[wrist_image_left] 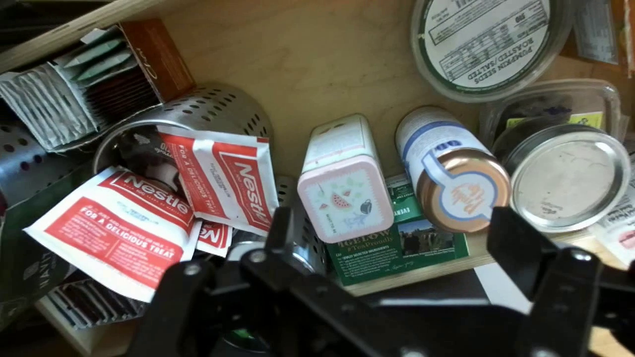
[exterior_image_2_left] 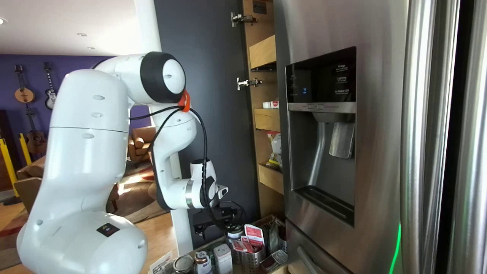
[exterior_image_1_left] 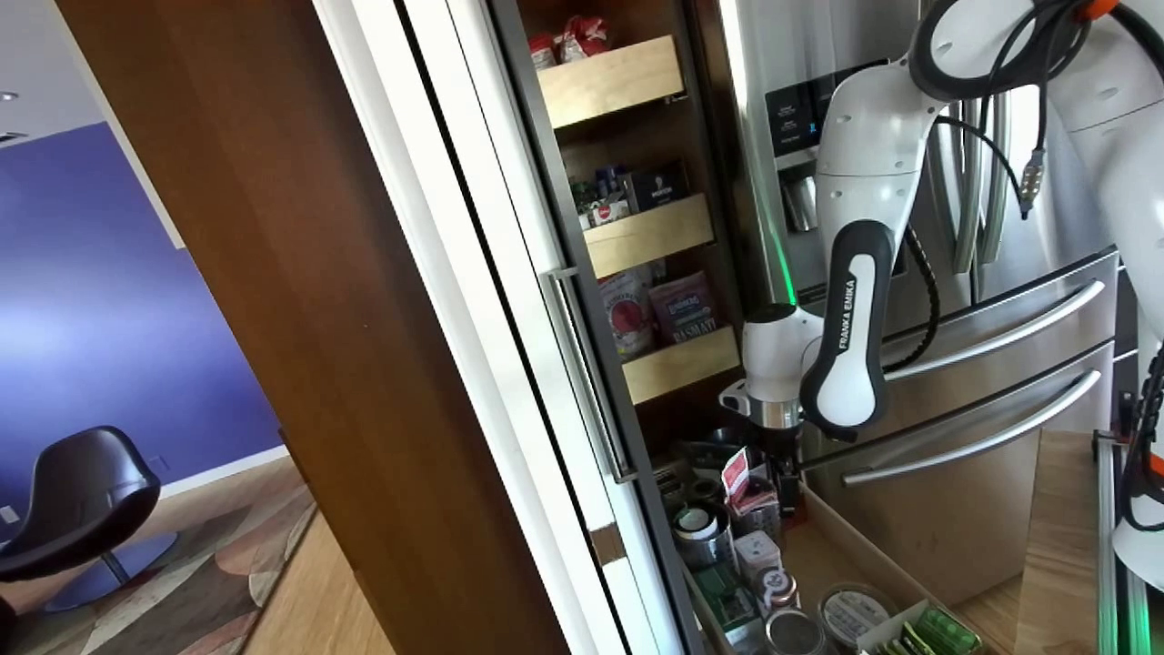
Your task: Move the small white container to the left in the fridge
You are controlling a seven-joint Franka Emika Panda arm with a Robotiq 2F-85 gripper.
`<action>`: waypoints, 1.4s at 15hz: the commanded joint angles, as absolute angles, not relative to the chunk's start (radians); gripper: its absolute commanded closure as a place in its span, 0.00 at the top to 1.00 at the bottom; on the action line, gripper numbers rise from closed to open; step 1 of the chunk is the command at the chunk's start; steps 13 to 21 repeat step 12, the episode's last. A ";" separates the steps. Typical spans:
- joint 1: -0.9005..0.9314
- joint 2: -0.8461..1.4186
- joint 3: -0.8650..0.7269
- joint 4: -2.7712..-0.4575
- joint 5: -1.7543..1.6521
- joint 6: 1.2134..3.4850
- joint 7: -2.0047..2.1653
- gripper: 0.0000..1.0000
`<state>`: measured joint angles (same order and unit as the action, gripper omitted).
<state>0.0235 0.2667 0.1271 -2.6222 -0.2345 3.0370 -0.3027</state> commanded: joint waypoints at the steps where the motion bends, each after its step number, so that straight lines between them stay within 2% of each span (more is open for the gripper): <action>1: 0.028 0.093 0.145 -2.737 -0.180 3.002 -0.245 1.00; 3: 0.065 0.022 0.087 -2.764 -0.221 2.966 -0.149 1.00; 6: 0.049 -0.063 0.084 -2.807 -0.192 2.925 -0.117 1.00; 7: 0.045 -0.029 0.083 -2.747 -0.167 2.884 -0.133 1.00; 21: 0.050 -0.024 0.080 -2.746 -0.141 2.900 -0.166 1.00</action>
